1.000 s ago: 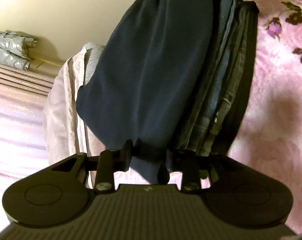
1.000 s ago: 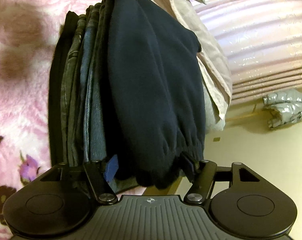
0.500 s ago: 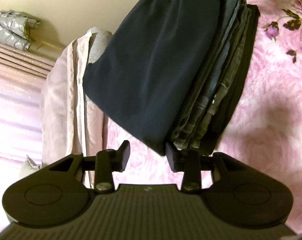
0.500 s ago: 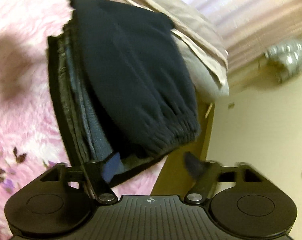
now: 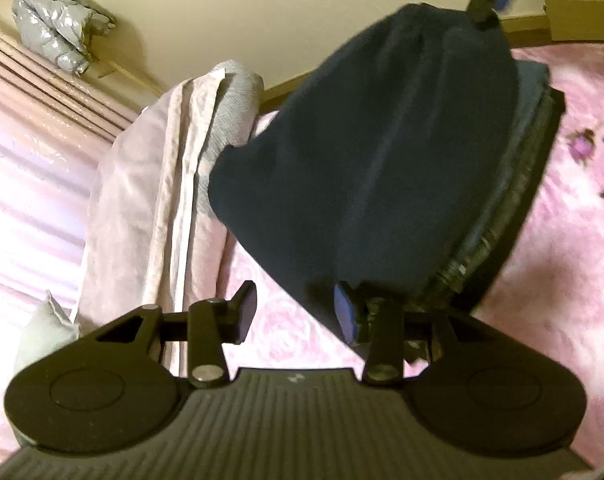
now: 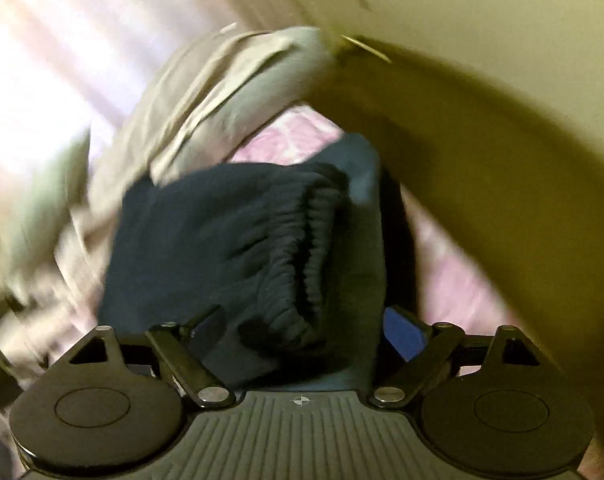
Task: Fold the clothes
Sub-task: 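Lay the pants flat on the stack and open the right gripper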
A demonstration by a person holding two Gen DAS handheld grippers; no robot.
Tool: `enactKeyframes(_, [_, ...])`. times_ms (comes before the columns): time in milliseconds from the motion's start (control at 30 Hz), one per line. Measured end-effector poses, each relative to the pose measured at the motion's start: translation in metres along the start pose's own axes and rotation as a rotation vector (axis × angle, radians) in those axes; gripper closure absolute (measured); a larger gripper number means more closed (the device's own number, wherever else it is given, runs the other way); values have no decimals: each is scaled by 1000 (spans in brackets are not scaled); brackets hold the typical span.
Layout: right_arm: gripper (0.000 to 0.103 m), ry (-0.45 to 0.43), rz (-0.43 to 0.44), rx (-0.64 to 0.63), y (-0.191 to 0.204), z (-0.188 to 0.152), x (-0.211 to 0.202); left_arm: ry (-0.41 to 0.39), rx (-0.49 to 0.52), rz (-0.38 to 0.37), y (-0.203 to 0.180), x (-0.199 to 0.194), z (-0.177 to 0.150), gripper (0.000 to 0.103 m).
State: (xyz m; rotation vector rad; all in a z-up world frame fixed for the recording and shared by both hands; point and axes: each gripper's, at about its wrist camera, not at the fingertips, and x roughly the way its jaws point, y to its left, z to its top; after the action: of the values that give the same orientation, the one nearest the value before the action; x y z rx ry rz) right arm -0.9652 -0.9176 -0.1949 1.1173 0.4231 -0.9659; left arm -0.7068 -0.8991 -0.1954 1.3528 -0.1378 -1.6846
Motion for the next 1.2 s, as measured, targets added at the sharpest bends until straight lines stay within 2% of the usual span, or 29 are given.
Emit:
enactKeyframes(100, [14,-13,76,200,-17,-13,8,12,8,-17,3,18,14,64])
enactKeyframes(200, [14,-22,91,285,-23,-28,19,50,37,-54,1,40,24,64])
enactKeyframes(333, [14,-80,120,314,-28,-31,27,75,89,-89,-6,57,30,65])
enactKeyframes(400, [23,-103,154,317,-34,-29,30,76,106,-94,-7,60,31,65])
enactKeyframes(567, [24,-87,200,323,-48,-24,53,79,118,-108,-6,64,29,65])
enactKeyframes(633, [35,-67,215,336,-55,-21,59,77,125,-103,-7,64,28,65])
enactKeyframes(667, [50,-56,221,341,-58,-18,61,77,129,-101,-8,64,28,65])
enactKeyframes(700, [59,-29,222,331,-59,-15,61,72,134,-99,-9,63,28,65])
enactKeyframes(767, [63,-20,224,320,-58,-9,54,57,145,-98,-12,58,29,65])
enactKeyframes(867, [64,-31,223,296,-53,-2,36,43,156,-94,-17,55,31,65])
enactKeyframes(933, [64,-12,195,264,-48,-3,42,43,153,-95,-19,56,32,65])
enactKeyframes(1133, [65,-41,184,275,-56,-19,35,38,122,-118,-17,53,29,64])
enactKeyframes(1200, [65,-18,167,309,-65,-25,45,32,118,-125,-21,53,30,63])
